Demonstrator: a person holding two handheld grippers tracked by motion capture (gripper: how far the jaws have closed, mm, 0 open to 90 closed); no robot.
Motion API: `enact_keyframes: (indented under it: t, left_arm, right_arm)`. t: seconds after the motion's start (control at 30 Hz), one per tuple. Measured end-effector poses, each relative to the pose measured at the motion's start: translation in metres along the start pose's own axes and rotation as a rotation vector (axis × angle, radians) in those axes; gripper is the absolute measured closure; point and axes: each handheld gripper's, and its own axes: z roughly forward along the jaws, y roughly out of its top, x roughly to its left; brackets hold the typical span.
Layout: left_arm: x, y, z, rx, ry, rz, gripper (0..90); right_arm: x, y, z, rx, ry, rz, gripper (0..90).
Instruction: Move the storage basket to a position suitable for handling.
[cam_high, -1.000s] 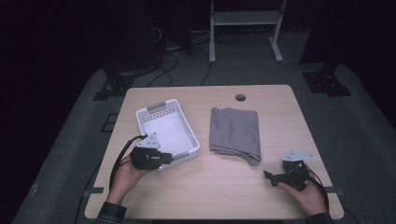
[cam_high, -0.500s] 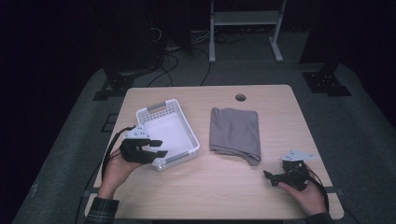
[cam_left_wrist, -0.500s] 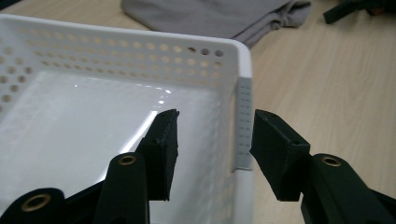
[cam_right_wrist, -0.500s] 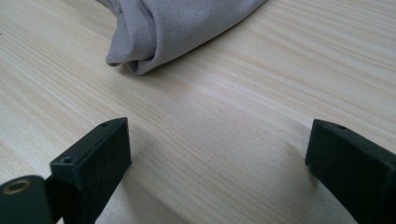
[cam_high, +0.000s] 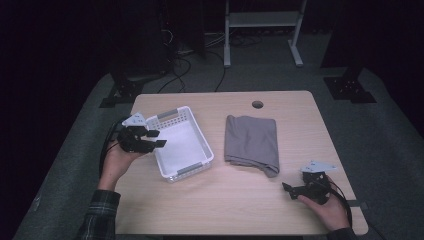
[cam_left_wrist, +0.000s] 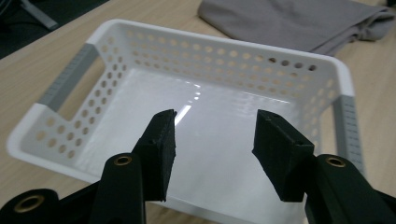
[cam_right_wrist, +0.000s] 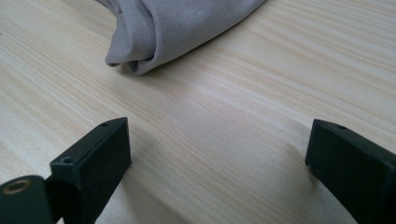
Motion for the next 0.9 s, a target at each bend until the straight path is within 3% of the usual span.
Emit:
enact_keyframes:
  t: [0.03, 0.33, 0.4, 0.47, 0.53, 0.63, 0.77, 0.9]
  left_arm:
    - [0.008, 0.002, 0.002, 0.006, 0.011, -0.006, 48.0]
    - [0.036, 0.011, 0.012, 0.025, 0.072, -0.015, 47.9]
    - [0.046, 0.014, 0.017, 0.049, 0.098, -0.011, 48.1]
    - [0.052, 0.014, 0.020, 0.026, 0.111, -0.017, 48.3]
    - [0.055, 0.014, 0.021, 0.030, 0.113, -0.026, 48.6]
    - [0.069, 0.014, 0.029, 0.073, 0.126, -0.033, 48.6]
    - [0.082, 0.009, 0.035, 0.066, 0.151, -0.051, 49.2]
    - [0.091, 0.008, 0.042, 0.104, 0.155, -0.063, 49.8]
  right_arm:
    - [0.000, 0.000, 0.000, 0.000, 0.000, 0.000, 5.8]
    - [0.000, 0.000, 0.000, 0.000, 0.000, 0.000, 5.8]
    - [0.000, 0.000, 0.000, 0.000, 0.000, 0.000, 5.8]
    - [0.000, 0.000, 0.000, 0.000, 0.000, 0.000, 5.8]
    - [0.000, 0.000, 0.000, 0.000, 0.000, 0.000, 5.8]
    - [0.000, 0.000, 0.000, 0.000, 0.000, 0.000, 5.8]
    - [0.000, 0.000, 0.000, 0.000, 0.000, 0.000, 5.8]
    - [0.000, 0.000, 0.000, 0.000, 0.001, -0.002, 5.8]
